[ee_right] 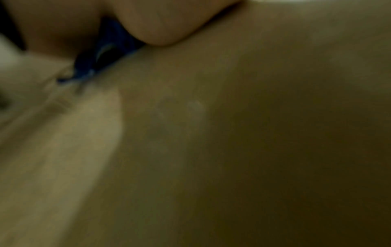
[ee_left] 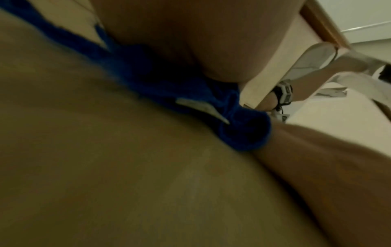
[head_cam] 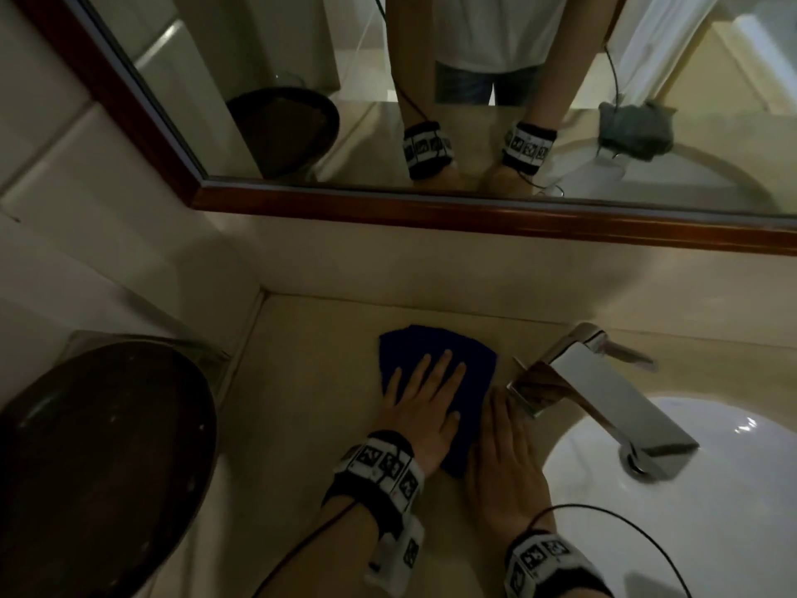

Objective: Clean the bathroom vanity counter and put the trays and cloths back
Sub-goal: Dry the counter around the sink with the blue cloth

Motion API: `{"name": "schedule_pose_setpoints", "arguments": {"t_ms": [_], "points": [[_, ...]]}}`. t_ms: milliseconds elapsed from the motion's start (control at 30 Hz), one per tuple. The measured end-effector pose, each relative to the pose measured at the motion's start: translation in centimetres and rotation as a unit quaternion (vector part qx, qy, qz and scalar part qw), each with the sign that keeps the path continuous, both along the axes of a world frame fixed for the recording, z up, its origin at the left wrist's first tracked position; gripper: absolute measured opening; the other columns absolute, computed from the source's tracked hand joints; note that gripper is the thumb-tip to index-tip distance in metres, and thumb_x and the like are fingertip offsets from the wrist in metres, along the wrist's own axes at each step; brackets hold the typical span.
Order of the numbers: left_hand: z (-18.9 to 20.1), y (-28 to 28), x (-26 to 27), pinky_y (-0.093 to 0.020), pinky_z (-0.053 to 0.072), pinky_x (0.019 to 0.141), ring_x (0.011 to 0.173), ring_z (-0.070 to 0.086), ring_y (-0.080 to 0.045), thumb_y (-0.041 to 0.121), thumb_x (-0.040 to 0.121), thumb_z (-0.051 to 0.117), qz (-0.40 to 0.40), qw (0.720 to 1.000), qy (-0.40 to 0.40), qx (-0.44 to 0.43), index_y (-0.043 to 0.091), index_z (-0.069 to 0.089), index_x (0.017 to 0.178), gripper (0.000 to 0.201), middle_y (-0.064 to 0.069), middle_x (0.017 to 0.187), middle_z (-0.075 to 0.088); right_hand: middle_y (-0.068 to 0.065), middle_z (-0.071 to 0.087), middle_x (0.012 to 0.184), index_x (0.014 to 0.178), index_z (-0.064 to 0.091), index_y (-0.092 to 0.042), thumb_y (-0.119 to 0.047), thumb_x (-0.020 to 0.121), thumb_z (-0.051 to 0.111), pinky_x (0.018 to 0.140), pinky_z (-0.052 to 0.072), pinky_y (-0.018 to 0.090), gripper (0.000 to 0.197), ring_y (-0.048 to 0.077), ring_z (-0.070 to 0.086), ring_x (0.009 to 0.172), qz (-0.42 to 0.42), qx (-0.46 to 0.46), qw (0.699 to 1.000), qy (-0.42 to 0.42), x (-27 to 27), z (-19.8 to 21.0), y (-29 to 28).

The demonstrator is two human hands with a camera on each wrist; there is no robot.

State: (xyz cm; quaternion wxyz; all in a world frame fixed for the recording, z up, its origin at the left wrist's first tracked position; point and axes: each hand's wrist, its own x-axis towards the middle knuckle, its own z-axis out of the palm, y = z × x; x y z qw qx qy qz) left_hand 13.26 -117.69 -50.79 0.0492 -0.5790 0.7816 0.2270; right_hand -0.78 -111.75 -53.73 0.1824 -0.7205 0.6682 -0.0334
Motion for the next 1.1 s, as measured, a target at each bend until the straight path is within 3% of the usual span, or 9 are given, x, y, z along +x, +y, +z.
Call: {"name": "schedule_pose_setpoints", "arguments": {"t_ms": [200, 267, 333, 400, 567, 733, 833, 1000, 1100], "points": [[0.3, -4.8, -4.0, -0.041, -0.014, 0.116, 0.145, -0.012, -0.007, 0.031, 0.102, 0.026, -0.051, 0.998, 0.024, -0.001, 0.039, 0.002, 0.151, 0.055, 0.018, 0.158, -0.012, 0.023, 0.035, 0.148, 0.138, 0.043, 0.005, -0.044, 0.097, 0.005, 0.117, 0.005, 0.04, 0.075, 0.033, 0.025, 0.139, 0.03, 0.008, 0.998, 0.055, 0.0, -1.3, 0.3], [0.2, -5.3, -4.8, -0.042, -0.014, 0.116, 0.145, -0.012, -0.007, 0.03, 0.102, 0.026, -0.055, 0.998, 0.024, -0.003, 0.039, 0.003, 0.151, 0.054, 0.018, 0.158, -0.01, 0.021, 0.029, 0.151, 0.144, 0.032, 0.005, -0.047, 0.097, 0.007, 0.119, 0.001, 0.039, 0.074, 0.033, 0.012, 0.145, 0.028, -0.011, 0.998, 0.059, -0.2, -1.7, 0.2], [-0.4, -5.4, -5.1, -0.041, -0.017, 0.115, 0.145, -0.012, -0.007, 0.032, 0.102, 0.026, -0.055, 0.998, 0.025, -0.01, 0.039, 0.004, 0.151, 0.054, 0.018, 0.158, -0.009, 0.02, 0.029, 0.146, 0.151, 0.009, -0.004, -0.047, 0.098, 0.006, 0.118, 0.001, 0.037, 0.068, 0.026, -0.006, 0.148, 0.013, -0.051, 0.998, 0.037, -0.2, -1.2, -0.1], [-0.9, -5.2, -5.1, -0.04, -0.015, 0.115, 0.146, -0.007, -0.008, 0.035, 0.099, 0.021, -0.057, 0.998, 0.032, -0.019, 0.039, 0.007, 0.15, 0.054, 0.017, 0.159, -0.005, 0.021, 0.031, 0.142, 0.152, -0.001, -0.008, -0.045, 0.099, 0.005, 0.117, 0.002, 0.036, 0.065, 0.022, -0.012, 0.147, 0.008, -0.076, 0.997, 0.017, -0.1, -0.8, -0.3], [-0.7, -4.9, -1.9, -0.039, -0.011, 0.117, 0.146, -0.006, -0.007, 0.042, 0.095, 0.014, 0.002, 0.999, 0.026, -0.026, 0.041, 0.003, 0.15, 0.056, 0.018, 0.158, -0.006, 0.019, 0.034, 0.149, 0.144, 0.027, 0.0, -0.044, 0.096, 0.007, 0.118, 0.004, 0.037, 0.068, 0.025, 0.001, 0.148, 0.007, -0.072, 0.997, 0.022, -0.1, -1.4, -0.2], [-1.2, -5.4, 9.8, -0.042, -0.002, 0.118, 0.146, -0.002, -0.01, 0.036, 0.102, 0.024, 0.177, 0.983, -0.032, -0.033, 0.036, -0.002, 0.151, 0.056, 0.015, 0.158, -0.007, 0.018, 0.029, 0.153, 0.146, 0.03, -0.002, -0.044, 0.096, 0.011, 0.119, 0.004, 0.036, 0.068, 0.021, 0.003, 0.148, -0.005, -0.087, 0.996, -0.002, 0.0, -1.3, 0.1], [-1.0, -5.4, 14.7, -0.043, 0.002, 0.119, 0.147, 0.002, -0.015, 0.035, 0.102, 0.025, 0.298, 0.953, -0.048, -0.014, 0.03, -0.003, 0.152, 0.057, 0.007, 0.16, -0.006, 0.018, 0.029, 0.153, 0.145, 0.031, -0.001, -0.044, 0.095, 0.012, 0.118, 0.009, 0.038, 0.068, 0.031, 0.023, 0.142, -0.003, -0.095, 0.995, -0.002, -0.1, -1.4, 0.2], [-0.8, -6.0, 9.1, -0.049, -0.007, 0.117, 0.146, -0.011, -0.02, 0.044, 0.101, 0.018, 0.378, 0.923, -0.077, 0.007, 0.027, -0.014, 0.151, 0.062, 0.002, 0.159, -0.017, 0.017, 0.026, 0.154, 0.145, 0.032, 0.0, -0.045, 0.095, 0.008, 0.117, 0.008, 0.037, 0.072, 0.033, 0.026, 0.14, -0.001, -0.092, 0.996, 0.004, -0.1, -1.5, 0.4], [-0.8, -5.2, 3.4, -0.05, -0.01, 0.116, 0.146, -0.013, -0.021, 0.045, 0.1, 0.015, 0.287, 0.954, -0.087, 0.004, 0.027, -0.013, 0.151, 0.061, 0.001, 0.159, -0.016, 0.018, 0.028, 0.153, 0.146, 0.03, 0.0, -0.045, 0.096, 0.008, 0.117, 0.007, 0.037, 0.071, 0.033, 0.026, 0.139, 0.006, -0.083, 0.996, 0.018, -0.2, -1.7, 0.3]]}}
